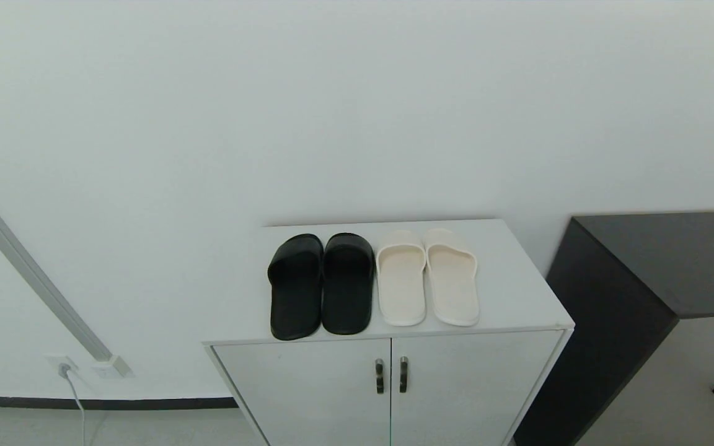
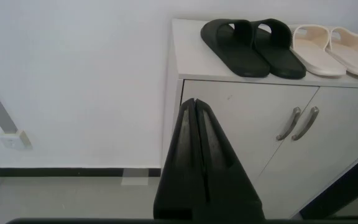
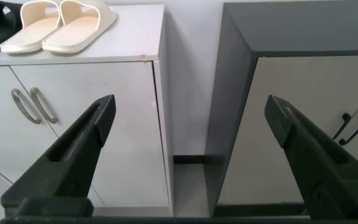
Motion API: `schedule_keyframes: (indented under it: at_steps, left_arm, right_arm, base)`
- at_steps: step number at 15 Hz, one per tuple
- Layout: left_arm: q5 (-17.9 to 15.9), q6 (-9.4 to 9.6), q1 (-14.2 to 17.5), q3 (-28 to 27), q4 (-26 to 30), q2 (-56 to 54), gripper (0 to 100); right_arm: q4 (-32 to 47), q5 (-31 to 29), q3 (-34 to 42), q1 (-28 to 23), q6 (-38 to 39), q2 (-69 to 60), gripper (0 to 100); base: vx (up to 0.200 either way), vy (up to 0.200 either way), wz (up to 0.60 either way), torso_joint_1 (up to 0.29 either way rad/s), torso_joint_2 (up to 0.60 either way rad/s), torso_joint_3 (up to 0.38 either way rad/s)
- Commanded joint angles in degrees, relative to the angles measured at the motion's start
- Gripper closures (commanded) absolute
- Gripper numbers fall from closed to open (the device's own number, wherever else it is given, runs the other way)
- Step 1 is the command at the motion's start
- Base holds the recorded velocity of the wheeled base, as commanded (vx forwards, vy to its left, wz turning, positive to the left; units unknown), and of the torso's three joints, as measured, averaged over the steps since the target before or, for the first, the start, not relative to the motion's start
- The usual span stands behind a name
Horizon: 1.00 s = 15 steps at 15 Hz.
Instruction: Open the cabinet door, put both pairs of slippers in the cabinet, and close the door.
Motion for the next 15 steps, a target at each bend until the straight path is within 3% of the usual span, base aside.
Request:
schedule_keyframes:
  at_steps: [1, 10, 12, 15]
  left_arm:
    - [0.0, 0.03, 0.0, 0.0, 0.0, 0.0, 100]
    - [0.0, 0.03, 0.0, 0.0, 0.0, 0.0, 100]
    - [-0.1, 0.03, 0.0, 0.0, 0.0, 0.0, 100]
    - [-0.1, 0.03, 0.0, 0.0, 0.0, 0.0, 100]
  right_arm:
    - [0.0, 0.0, 0.0, 0.0, 0.0, 0.1, 0]
    - [-0.3, 1.3, -0.4, 0.0, -0.5, 0.5, 0]
    - [0.7, 1.4, -15.0, 0.9, 11.8, 10.4, 0]
    - [-0.5, 5.6, -12.7, 4.0, 3.4, 22.3, 0]
  base:
    - [0.0, 0.0, 0.0, 0.0, 0.0, 0.0]
    - [0.0, 0.0, 0.0, 0.0, 0.0, 0.0]
    - [0.0, 0.0, 0.0, 0.0, 0.0, 0.0]
    - [0.0, 0.0, 0.0, 0.0, 0.0, 0.0]
